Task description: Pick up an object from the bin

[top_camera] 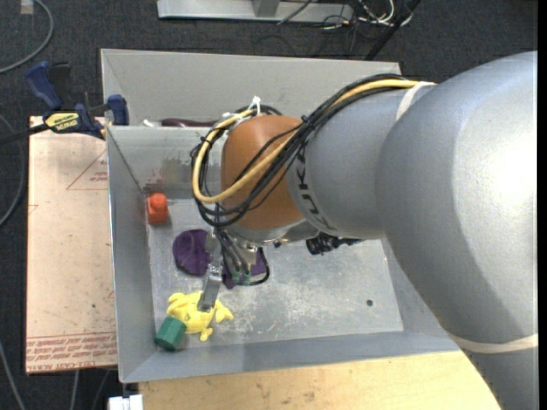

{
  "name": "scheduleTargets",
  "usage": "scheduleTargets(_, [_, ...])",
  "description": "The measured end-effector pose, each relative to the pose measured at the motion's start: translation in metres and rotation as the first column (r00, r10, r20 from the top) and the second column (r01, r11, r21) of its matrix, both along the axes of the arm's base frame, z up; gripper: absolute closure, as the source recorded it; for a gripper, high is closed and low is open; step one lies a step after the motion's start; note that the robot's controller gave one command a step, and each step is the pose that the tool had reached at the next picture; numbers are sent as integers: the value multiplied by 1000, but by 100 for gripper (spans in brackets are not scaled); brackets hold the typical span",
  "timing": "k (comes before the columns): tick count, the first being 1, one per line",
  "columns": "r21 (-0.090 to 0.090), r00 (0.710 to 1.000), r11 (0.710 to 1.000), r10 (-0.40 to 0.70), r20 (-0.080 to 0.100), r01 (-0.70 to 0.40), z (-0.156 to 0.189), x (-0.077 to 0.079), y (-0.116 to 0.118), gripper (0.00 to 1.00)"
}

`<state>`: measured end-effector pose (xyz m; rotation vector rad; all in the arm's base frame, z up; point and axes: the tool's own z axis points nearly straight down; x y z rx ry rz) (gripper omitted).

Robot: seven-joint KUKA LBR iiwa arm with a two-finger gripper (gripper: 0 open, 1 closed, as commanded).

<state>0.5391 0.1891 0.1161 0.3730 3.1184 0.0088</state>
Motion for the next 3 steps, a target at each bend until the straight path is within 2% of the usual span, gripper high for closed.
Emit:
scheduleTargets(1, [0,977,977,-212,-1,212,-46,15,-25,100])
scheduleTargets(2, [0,977,977,-212,-1,212,-46,15,-25,100])
scheduleTargets(3, [-2,981,981,-195,-7,195,-14,16,-24,100])
